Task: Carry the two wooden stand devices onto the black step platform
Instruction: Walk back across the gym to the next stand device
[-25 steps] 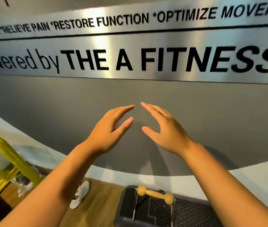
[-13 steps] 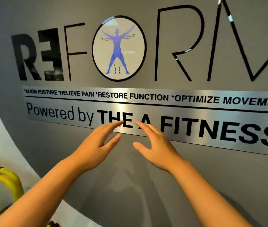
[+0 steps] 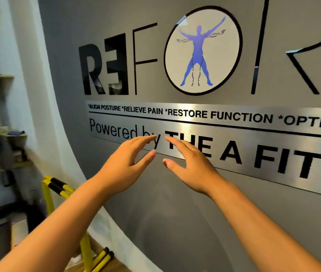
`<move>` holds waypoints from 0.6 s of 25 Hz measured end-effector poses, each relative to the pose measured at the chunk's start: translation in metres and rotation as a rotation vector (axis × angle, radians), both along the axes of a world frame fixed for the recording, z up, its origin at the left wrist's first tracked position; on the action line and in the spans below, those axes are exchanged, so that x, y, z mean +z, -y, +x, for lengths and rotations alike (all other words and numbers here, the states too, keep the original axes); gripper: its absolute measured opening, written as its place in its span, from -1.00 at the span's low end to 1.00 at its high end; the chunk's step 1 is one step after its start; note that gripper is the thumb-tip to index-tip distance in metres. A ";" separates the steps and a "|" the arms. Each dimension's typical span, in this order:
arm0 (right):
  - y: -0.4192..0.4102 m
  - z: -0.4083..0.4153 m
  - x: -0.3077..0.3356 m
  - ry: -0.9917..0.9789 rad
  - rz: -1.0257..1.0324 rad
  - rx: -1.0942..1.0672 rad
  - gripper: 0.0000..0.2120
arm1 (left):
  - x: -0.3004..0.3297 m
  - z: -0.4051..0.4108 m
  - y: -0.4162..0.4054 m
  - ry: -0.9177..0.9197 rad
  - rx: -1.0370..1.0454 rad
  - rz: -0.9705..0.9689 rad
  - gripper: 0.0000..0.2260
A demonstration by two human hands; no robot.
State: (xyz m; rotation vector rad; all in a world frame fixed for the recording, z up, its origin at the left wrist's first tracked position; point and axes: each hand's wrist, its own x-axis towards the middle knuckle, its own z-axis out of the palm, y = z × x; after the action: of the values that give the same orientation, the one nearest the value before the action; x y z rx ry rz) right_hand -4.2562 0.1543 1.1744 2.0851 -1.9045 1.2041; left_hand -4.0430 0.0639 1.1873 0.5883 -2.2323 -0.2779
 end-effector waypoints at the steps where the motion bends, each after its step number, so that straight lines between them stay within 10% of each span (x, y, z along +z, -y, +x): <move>1: 0.015 0.007 0.000 0.005 0.004 0.045 -0.40 | -0.003 0.010 0.007 -0.003 0.038 0.001 -0.57; 15: 0.127 0.210 -0.002 0.054 0.002 0.945 -0.41 | -0.009 0.228 -0.088 -0.015 0.958 -0.054 -0.58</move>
State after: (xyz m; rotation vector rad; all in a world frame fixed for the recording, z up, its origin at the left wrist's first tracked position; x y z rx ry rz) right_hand -4.0459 0.0271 1.1725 3.0807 -0.8592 1.3446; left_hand -3.8145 0.1519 1.1783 1.5097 -1.6949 0.2686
